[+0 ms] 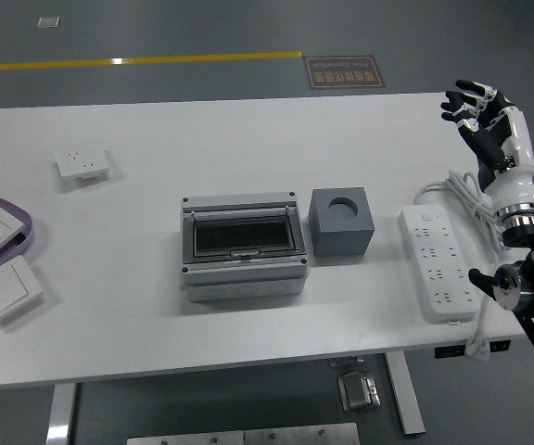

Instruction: Pick up the cylinder from the cube,place it in the box,flap close box

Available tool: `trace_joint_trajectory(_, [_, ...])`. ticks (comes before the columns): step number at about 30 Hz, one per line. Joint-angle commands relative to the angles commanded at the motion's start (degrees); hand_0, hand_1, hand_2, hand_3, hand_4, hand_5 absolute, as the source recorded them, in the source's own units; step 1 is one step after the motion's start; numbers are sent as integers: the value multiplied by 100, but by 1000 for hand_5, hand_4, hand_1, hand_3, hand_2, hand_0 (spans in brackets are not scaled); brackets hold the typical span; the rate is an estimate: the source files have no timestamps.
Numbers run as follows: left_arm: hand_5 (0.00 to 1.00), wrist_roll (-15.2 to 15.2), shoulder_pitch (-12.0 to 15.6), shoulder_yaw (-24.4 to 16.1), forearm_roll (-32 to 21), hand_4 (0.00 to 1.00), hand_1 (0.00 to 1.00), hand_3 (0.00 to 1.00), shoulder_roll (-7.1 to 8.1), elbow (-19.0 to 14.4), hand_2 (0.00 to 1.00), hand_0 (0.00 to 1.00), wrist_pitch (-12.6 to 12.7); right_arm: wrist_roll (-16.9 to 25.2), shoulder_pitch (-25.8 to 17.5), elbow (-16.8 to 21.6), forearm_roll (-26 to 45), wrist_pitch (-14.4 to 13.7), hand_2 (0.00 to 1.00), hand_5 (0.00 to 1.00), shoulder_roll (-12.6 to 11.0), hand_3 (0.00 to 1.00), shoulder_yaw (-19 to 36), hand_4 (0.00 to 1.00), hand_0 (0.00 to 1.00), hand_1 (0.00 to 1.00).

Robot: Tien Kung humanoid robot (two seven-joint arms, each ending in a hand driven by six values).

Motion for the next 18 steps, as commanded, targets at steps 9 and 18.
trace_joint_trajectory(9, [336,-7,-19,28,9,725,650,712,3,-6,680,648,5,-13,-54,-35,32,-8,629,256,-33,637,-10,756,644,616])
trace_joint_trajectory(18, [336,-88,-2,-77,102,725,650,713,16,-12,680,647,74,-40,-84,-67,56,15,627,248,3,635,23,751,648,615])
